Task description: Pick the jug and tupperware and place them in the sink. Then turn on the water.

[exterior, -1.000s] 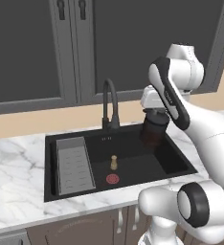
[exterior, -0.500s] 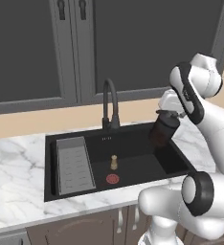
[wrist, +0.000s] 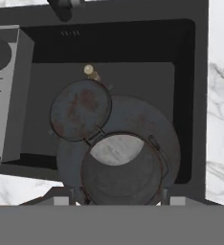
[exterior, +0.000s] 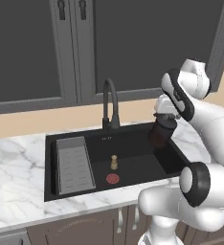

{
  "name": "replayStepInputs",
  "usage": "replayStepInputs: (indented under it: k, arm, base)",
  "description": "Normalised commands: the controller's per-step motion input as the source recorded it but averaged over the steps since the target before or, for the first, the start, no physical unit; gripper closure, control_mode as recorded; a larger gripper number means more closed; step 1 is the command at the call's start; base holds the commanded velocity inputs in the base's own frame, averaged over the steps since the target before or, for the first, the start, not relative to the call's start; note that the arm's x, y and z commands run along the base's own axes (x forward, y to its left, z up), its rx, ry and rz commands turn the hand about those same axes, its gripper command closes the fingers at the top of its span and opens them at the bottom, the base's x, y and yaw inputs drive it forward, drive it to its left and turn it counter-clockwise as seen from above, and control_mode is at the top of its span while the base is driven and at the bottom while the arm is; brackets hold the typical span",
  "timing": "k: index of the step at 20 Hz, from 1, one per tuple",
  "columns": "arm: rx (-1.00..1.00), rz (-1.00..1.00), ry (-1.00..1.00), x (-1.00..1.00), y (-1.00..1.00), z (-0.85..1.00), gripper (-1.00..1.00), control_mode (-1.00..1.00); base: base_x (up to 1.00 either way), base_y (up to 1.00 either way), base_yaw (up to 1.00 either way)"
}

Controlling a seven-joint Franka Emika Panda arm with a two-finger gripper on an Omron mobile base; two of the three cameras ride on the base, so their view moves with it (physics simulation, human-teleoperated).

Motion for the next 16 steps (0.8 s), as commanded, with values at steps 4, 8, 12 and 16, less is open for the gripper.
replayStepInputs:
  k: [4,8,12,16]
  arm:
    - [-0.01,0.00,-0.01,0.01,0.00,-0.64,1.00,-1.00]
    - [0.00,0.00,0.00,0.11,0.00,-0.60,1.00,-1.00]
    - [0.00,0.00,0.00,0.20,0.00,-0.61,1.00,-1.00]
    - [0.00,0.00,0.00,0.38,0.02,-0.34,1.00,-1.00]
  base:
    - [0.00,0.00,0.00]
    - [0.00,0.00,0.00]
    - [0.00,0.00,0.00]
    - [0.00,0.00,0.00]
